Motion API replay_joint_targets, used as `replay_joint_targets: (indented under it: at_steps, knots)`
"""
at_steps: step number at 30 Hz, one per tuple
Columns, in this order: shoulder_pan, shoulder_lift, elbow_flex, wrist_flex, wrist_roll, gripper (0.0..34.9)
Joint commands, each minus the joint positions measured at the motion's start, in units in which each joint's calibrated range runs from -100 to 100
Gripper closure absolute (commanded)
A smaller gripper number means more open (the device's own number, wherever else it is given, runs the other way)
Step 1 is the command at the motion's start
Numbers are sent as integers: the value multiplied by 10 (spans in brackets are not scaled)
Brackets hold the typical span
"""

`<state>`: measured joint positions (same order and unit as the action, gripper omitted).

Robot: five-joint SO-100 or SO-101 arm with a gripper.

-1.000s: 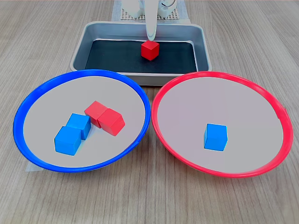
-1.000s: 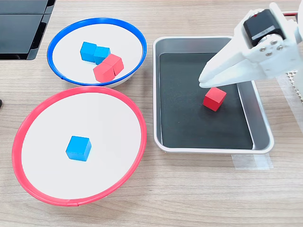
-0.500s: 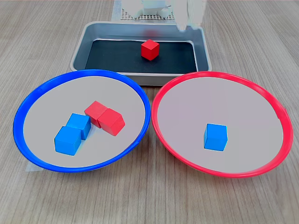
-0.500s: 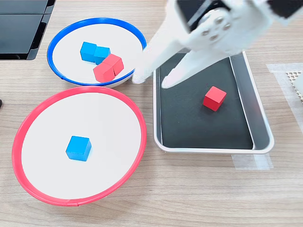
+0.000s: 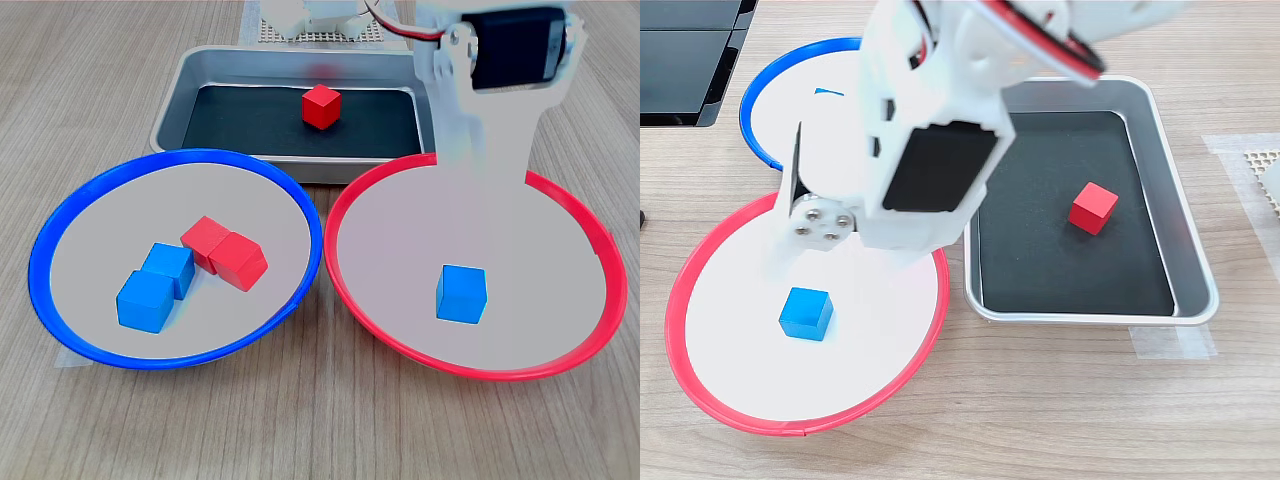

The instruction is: Resolve any anomalies and move all blocks to matching dishes

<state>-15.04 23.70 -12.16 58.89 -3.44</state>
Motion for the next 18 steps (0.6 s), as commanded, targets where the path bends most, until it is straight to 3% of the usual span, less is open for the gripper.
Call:
replay_joint_targets:
  at_steps: [1, 11, 18]
  knots:
    - [-2, 47, -103, 20, -17, 145]
    - [0, 121, -170, 40, -27, 144]
    - [-1, 157, -206, 41, -29, 176]
